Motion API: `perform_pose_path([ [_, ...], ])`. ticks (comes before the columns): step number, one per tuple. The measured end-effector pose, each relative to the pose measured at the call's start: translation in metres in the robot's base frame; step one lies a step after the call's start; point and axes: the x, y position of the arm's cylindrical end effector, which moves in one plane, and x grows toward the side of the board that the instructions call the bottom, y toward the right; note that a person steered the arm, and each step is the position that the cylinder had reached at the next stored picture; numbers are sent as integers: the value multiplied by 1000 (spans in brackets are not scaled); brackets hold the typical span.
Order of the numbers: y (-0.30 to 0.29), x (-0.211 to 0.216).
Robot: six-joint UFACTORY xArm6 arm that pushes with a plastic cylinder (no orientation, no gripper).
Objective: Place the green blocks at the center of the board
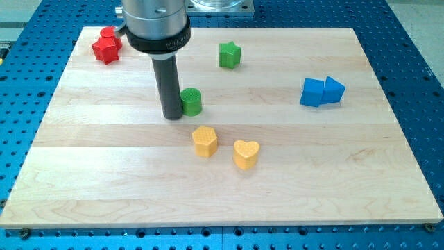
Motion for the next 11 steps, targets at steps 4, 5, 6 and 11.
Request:
perform_pose_path([
  [4, 147, -193],
  [5, 125, -172],
  [6, 112, -125],
  [11, 53, -66],
])
